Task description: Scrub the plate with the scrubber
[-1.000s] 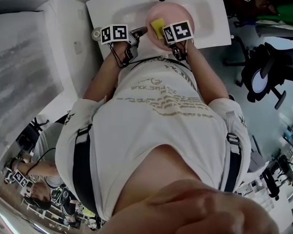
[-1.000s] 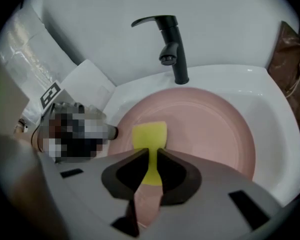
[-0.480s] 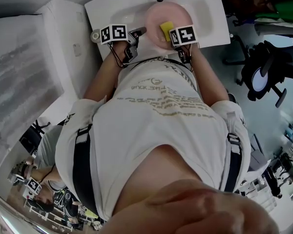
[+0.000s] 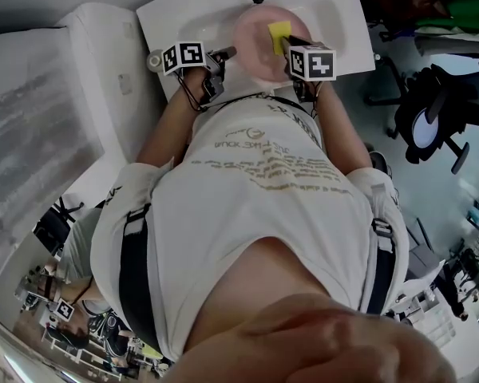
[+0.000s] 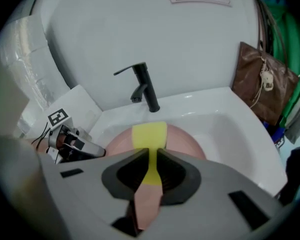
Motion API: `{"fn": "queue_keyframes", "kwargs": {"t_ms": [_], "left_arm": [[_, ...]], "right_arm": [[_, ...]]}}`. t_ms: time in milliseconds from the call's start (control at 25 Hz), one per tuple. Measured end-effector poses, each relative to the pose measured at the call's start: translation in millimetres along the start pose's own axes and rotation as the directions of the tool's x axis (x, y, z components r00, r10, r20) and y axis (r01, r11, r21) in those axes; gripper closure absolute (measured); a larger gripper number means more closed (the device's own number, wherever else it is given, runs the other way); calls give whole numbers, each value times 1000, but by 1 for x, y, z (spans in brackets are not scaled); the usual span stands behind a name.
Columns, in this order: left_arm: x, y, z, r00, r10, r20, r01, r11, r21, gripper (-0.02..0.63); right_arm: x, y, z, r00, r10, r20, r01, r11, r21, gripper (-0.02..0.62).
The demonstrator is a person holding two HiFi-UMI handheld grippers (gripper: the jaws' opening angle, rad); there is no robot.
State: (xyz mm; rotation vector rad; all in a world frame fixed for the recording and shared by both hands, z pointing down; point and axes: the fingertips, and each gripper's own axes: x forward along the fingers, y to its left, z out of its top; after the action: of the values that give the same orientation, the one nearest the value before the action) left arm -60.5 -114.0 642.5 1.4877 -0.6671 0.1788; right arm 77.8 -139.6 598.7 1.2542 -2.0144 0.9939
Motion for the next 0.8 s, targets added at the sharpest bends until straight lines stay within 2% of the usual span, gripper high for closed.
{"fn": "queue_keyframes", "kwargs": {"t_ms": [120,240,440,560,800], "left_arm": [[-1,9,-2,1000,9,3,-9,999,-54,566],[0,17,-2,1000,17,12,-16,994,-107,566],[1,26,-4,999,38,25,-33,981,-190,566],[1,35,-5,998,54,28,-46,970,-239,566],[4,48,-9,997,71,24,-60,948,-312,561]], "right_arm": [[-12,-2,14,995,-46,88,53,996,-69,538],[-24,1,26,984,-58,171,79,990,-118,540],[-51,1,43,943,-39,329,68,995,-78,541],[-57,-6,45,936,-48,349,66,997,-40,541],[-56,-11,37,943,-33,331,34,999,4,541]]}}
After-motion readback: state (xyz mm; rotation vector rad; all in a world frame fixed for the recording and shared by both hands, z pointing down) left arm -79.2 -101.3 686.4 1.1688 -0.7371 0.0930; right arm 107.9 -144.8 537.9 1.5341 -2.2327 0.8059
